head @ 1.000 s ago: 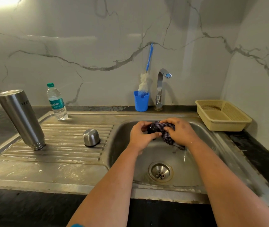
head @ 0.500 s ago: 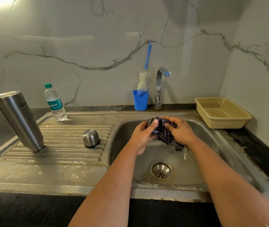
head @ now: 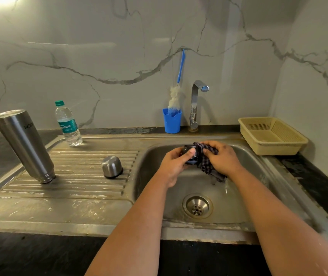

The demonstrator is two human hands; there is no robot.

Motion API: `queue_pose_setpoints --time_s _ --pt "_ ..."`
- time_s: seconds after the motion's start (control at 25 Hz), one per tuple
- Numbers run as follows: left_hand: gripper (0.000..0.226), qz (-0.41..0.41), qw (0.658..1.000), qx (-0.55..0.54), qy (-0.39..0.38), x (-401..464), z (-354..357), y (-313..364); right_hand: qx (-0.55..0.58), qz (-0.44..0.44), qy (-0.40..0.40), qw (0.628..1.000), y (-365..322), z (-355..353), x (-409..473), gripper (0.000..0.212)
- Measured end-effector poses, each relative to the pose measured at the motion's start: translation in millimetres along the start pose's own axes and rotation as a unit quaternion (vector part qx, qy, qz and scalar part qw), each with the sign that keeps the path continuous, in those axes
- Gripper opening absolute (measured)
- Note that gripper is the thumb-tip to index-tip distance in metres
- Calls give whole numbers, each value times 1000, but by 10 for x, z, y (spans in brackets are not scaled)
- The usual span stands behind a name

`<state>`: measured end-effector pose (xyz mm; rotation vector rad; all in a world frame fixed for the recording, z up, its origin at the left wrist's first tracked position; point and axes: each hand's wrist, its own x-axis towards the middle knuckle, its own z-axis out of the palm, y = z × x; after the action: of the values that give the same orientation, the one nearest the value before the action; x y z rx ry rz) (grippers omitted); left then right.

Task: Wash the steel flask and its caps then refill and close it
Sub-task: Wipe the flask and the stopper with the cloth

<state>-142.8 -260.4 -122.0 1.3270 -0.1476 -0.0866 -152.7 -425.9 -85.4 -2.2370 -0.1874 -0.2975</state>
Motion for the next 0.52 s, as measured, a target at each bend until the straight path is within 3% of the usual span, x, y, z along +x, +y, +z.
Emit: queue_pose_setpoints --time_s 0.2,0.36,0.52 --pt "31 18 987 32 159 49 -56 -10 43 -27 -61 997 -104 58 -62 28" --pt "43 0 991 2 131 41 -38 -40 50 18 20 998 -106 151 -39 27" --pt "34 -26 984 -147 93 17 -57 54 111 112 -17 987 -43 132 18 27"
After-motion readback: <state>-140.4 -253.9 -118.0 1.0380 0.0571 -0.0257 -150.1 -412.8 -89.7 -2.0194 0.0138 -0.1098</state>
